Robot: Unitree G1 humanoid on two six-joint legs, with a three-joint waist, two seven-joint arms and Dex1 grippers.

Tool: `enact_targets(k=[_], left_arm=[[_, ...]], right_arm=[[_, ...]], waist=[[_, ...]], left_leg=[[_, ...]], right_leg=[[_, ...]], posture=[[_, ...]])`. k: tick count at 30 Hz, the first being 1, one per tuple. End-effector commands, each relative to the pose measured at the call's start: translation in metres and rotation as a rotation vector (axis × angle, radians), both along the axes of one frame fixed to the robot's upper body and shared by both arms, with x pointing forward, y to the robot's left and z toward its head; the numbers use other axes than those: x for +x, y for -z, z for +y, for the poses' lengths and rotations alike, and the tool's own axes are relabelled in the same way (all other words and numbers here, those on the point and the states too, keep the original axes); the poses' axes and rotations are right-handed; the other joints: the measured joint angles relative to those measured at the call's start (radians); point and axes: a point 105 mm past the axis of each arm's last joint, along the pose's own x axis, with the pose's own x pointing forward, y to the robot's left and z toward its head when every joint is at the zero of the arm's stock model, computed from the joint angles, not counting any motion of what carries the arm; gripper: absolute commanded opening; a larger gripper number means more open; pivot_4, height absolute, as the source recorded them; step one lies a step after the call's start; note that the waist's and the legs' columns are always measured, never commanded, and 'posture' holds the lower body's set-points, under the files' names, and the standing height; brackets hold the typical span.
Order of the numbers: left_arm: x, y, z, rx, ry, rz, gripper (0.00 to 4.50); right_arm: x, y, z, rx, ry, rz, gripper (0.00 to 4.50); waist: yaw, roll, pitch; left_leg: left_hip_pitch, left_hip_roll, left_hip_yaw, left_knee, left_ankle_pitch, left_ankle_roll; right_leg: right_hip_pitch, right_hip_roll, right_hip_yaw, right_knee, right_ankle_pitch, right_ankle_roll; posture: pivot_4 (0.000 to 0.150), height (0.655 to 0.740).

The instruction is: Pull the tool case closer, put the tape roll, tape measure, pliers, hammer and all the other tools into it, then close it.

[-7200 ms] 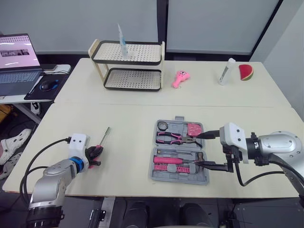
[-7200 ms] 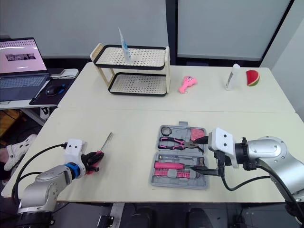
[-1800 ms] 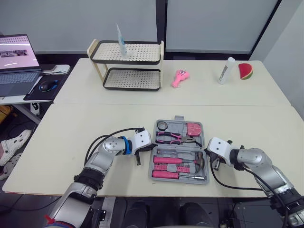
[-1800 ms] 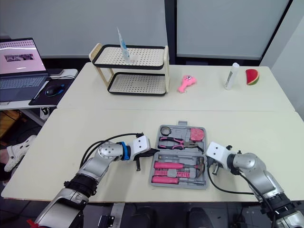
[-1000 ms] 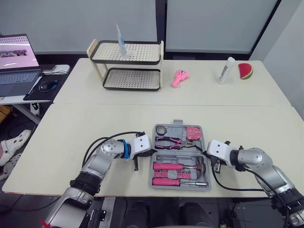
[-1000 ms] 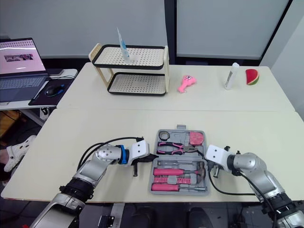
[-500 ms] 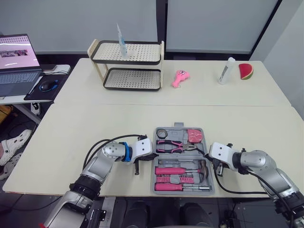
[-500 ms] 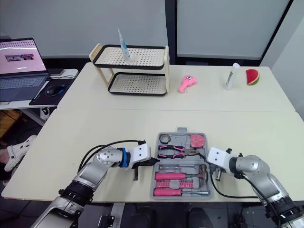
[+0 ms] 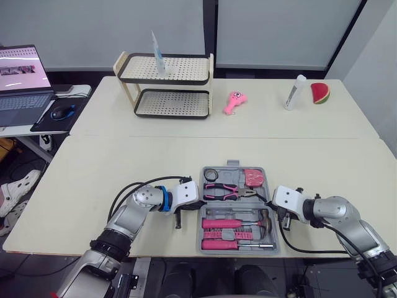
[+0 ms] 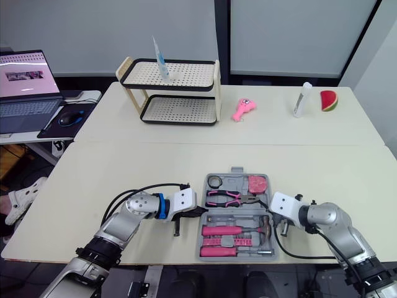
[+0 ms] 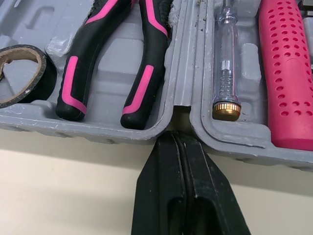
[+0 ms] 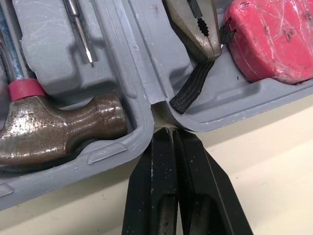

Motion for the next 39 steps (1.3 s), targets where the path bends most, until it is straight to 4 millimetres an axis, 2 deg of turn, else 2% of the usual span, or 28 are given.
enact_targets(k=[1,19,26,29,31,34,36,39], left_arm=[[-0.005,-0.01,-0.016,-0.033,0.065,-0.041,0.0],[-0.004,-0.008,-0.011,-0.015,0.051,-0.052,0.0],[0.001,-0.009,0.003,-0.001,0.003,-0.065,0.0],[0.004,-0.011,0.015,0.005,-0.037,-0.074,0.0],[0.005,-0.013,0.032,0.023,-0.075,-0.083,0.0],[0.0,-0.026,0.046,-0.005,-0.095,-0.095,0.0],[-0.009,-0.04,0.039,-0.069,-0.059,-0.092,0.0],[-0.032,-0.061,0.015,-0.172,0.044,-0.048,0.0]], right_arm=[[-0.01,0.0,0.024,0.05,-0.09,0.017,0.02],[-0.009,0.0,0.019,0.023,-0.061,0.023,0.02],[-0.005,-0.003,-0.007,-0.039,0.04,0.019,0.02],[-0.006,-0.008,-0.023,-0.057,0.108,0.012,0.02],[-0.009,-0.015,-0.036,-0.054,0.152,0.0,0.02],[-0.014,-0.031,-0.043,-0.013,0.169,-0.057,0.02],[-0.017,-0.036,-0.045,-0.001,0.186,-0.08,0.02],[-0.025,-0.044,-0.042,0.089,0.225,-0.076,0.02]], waist=[[0.0,0.0,0.0],[0.0,0.0,0.0],[0.0,0.0,0.0],[0.002,0.0,0.0],[0.002,0.0,0.0],[0.0,0.0,0.0],[0.0,0.0,0.0],[0.0,0.0,0.0]], left_leg=[[0.0,0.0,0.0,0.0,0.0,0.0],[0.0,0.0,0.0,0.0,0.0,0.0],[0.0,0.0,0.0,0.0,0.0,0.0],[0.0,0.0,0.0,0.0,0.0,0.0],[0.0,0.0,0.0,0.0,0.0,0.0],[0.0,0.0,0.0,0.0,-0.002,0.004],[-0.001,0.0,-0.001,-0.001,-0.002,0.004],[-0.001,0.0,-0.001,0.0,-0.002,0.004]], right_leg=[[0.0,0.0,0.0,0.0,0.0,0.0],[0.0,0.0,0.0,0.0,0.0,0.0],[0.0,0.0,0.0,0.0,0.0,0.0],[0.0,0.0,0.0,0.0,0.0,0.0],[0.0,0.0,0.0,0.0,0.0,0.0],[0.0,0.0,0.001,0.0,0.0,0.0],[0.0,0.0,0.001,0.0,0.0,0.0],[0.001,-0.001,0.002,0.0,0.0,0.0]], posture=[[0.15,0.729],[0.15,0.729],[0.15,0.729],[0.15,0.729],[0.15,0.729],[0.15,0.729],[0.15,0.729],[0.15,0.729]])
